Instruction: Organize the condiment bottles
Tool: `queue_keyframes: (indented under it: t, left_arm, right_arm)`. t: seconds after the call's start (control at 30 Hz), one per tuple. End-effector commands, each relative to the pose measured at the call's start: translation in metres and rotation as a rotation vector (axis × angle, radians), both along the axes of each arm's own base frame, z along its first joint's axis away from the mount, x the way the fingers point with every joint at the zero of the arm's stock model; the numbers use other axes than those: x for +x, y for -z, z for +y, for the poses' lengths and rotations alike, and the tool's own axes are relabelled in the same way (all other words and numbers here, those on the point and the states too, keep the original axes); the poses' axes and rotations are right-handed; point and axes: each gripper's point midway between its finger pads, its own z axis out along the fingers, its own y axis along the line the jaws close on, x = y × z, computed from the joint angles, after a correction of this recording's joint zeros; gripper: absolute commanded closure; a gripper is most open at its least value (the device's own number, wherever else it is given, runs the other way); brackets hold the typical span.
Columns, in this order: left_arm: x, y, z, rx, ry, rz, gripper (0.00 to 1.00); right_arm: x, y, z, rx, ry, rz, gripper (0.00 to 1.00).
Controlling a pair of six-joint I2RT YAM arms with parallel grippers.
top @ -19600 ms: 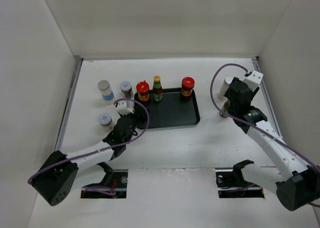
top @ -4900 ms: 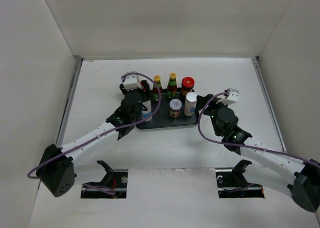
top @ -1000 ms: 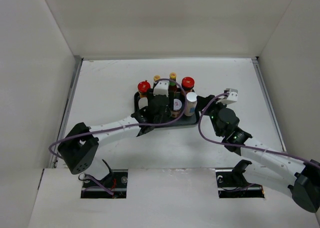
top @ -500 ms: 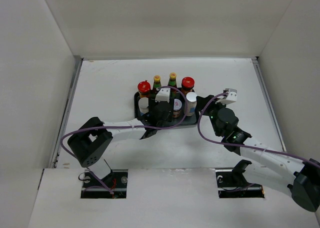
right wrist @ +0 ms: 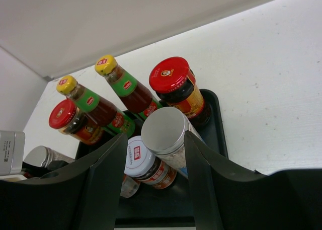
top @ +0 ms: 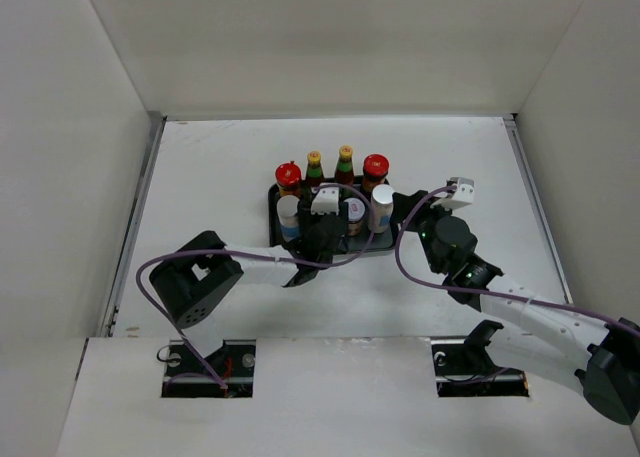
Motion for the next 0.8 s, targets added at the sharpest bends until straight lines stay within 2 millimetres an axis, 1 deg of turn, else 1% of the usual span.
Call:
queue_keyframes:
  t: [0.0,0.07,0.13,0.17,0.23,0.33,0.4,0.6,0.63,0.7,0.73,0.77]
  left_arm:
    - [0.004,-0.021,-0.007,-0.120,-0.028,-0.071,0.46]
    - [0.002,-0.022,-0.007,-0.125,-0.025,-0.073,0.34]
    - [0.000,-0.027,-0.006,-0.133,-0.027,-0.080,0.22]
    - [-0.001,-0.029,-0.005,-0.136,-0.031,-0.085,0.16]
    - [-0.002,-0.037,-0.002,-0.135,-0.039,-0.100,0.00]
    - [-0.004,-0.050,-0.002,-0.140,-0.032,-0.121,0.00]
    - [-0.008,-0.065,-0.005,-0.149,-0.016,-0.144,0.00]
    - [-0.021,-0.113,-0.014,-0.166,0.032,-0.233,0.00]
    - [-0.022,-0.119,-0.015,-0.170,0.034,-0.244,0.00]
    - [-0.027,-0.133,-0.020,-0.194,0.059,-0.269,0.00]
    - [-0.030,-0.141,-0.024,-0.212,0.081,-0.280,0.00]
    - [-0.035,-0.149,-0.030,-0.231,0.113,-0.290,0.00]
  right_arm:
    - [-0.001,-0.014,0.004,0.034,-0.014,-0.046,0.44]
    - [-0.001,-0.014,0.004,0.033,-0.014,-0.045,0.42]
    - [-0.001,-0.014,0.003,0.036,-0.014,-0.046,0.34]
    - [-0.001,-0.015,0.003,0.037,-0.014,-0.047,0.32]
    - [-0.001,-0.015,0.003,0.038,-0.014,-0.048,0.29]
    - [-0.002,-0.016,0.002,0.044,-0.011,-0.053,0.24]
    - [-0.003,-0.018,0.000,0.050,-0.005,-0.058,0.20]
    - [-0.002,-0.015,-0.004,0.048,0.016,-0.057,0.18]
    - [-0.002,-0.015,-0.005,0.046,0.021,-0.057,0.18]
    - [-0.002,-0.014,-0.007,0.044,0.030,-0.057,0.20]
    - [-0.002,-0.014,-0.007,0.042,0.033,-0.057,0.24]
    - [-0.002,-0.014,-0.008,0.042,0.035,-0.058,0.30]
